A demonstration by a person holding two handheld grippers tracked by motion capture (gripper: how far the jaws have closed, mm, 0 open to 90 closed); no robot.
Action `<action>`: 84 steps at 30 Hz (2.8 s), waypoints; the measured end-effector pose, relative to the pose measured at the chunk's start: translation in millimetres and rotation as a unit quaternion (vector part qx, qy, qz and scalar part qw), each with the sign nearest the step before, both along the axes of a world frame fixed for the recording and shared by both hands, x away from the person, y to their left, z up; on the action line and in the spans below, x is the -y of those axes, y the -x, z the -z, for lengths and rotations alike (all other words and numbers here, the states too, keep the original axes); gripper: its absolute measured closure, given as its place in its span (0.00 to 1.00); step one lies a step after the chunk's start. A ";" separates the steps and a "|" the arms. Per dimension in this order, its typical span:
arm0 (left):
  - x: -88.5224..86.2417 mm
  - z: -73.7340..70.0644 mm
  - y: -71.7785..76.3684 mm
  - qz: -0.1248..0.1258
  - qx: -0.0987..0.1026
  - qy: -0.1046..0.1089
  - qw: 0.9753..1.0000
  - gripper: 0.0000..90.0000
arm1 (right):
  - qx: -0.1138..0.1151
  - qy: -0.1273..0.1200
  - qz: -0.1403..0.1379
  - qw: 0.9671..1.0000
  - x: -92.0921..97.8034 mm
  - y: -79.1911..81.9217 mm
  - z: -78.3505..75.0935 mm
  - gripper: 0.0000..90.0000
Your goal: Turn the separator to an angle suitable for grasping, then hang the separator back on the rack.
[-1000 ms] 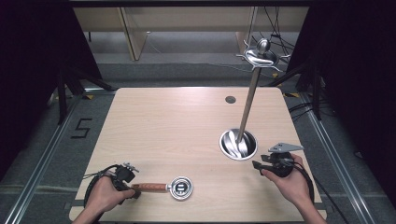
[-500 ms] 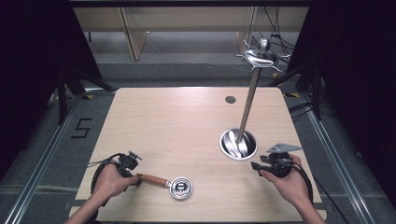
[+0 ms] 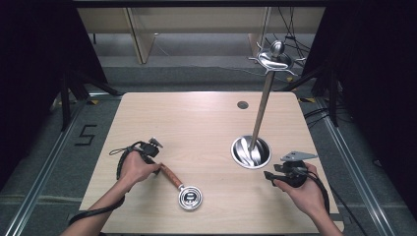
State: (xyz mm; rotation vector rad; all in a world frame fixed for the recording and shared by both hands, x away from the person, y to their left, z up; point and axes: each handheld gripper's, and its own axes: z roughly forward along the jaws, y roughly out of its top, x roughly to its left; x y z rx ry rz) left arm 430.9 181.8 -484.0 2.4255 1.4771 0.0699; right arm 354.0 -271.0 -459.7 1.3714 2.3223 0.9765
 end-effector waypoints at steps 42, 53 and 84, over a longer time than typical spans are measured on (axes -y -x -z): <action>30.8 -25.6 -12.3 -0.064 0.045 0.089 0.993 0.56 | -0.012 -0.011 0.006 1.000 4.6 1.6 1.0 0.53; 51.5 -21.5 -10.9 -0.046 0.025 0.073 0.996 0.44 | -0.007 -0.004 0.000 1.000 1.9 0.9 1.4 0.53; 97.4 -4.8 1.3 0.000 -0.023 -0.055 0.998 0.63 | -0.007 -0.003 -0.009 1.000 2.8 2.2 1.1 0.52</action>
